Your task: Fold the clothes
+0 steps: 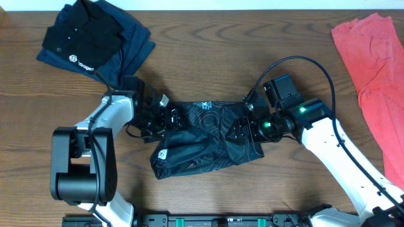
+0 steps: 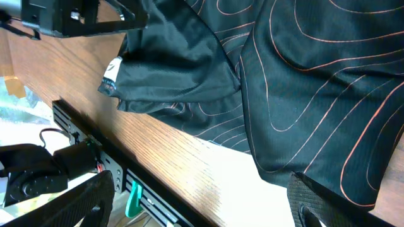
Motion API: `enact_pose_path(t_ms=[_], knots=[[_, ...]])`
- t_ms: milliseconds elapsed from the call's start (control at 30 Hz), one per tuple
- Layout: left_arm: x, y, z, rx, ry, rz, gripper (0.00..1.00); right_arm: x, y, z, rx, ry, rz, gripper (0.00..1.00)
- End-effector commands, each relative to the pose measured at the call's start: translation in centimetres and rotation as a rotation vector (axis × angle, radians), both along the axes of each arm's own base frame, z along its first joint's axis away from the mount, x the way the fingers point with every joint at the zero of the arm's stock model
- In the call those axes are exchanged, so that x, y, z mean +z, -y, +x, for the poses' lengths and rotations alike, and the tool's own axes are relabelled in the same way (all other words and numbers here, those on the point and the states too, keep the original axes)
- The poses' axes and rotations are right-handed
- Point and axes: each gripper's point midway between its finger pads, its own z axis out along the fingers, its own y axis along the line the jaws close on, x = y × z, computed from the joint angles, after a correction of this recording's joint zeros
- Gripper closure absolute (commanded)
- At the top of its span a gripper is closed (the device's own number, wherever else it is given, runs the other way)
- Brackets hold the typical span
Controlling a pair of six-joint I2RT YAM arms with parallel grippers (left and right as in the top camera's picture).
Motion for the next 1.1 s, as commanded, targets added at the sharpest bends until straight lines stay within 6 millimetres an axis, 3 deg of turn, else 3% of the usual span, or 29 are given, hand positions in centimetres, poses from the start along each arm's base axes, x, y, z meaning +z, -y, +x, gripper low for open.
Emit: enact_pose_path(t_ms=[0,167,233,533,867,1067], knots=[[-5.7,-1.7,-4.2,-0.040,-0.155,0.140,0.20,0.4,-0.5,-0.4,0.031,0.009,0.014,0.15],[-5.9,-1.6,-3.3,-0.028,-0.117,0.139,0.76,0.4,-0.4,-0.5,0.031,0.004,0.012,0.15],[-6.0,-1.7,-3.1,-0.018,-0.116,0.145,0.92,0.4,-0.4,-0.4,0.031,0.007,0.013,0.15],[-5.9,-2.0,-3.0,-0.008,-0.124,0.161,0.94,0.4,-0.4,-0.5,0.032,0.004,0.011,0.14],[-4.6,-7.2,-2.4,0.134,-0.267,0.429,0.94,0.3,-0.2,-0.7,0.061,0.016,0.003,0.12],[-2.8,-8.6,-1.0,0.163,-0.272,0.454,0.94,0.3,-0.2,-0.7,0.061,0.015,0.000,0.12]])
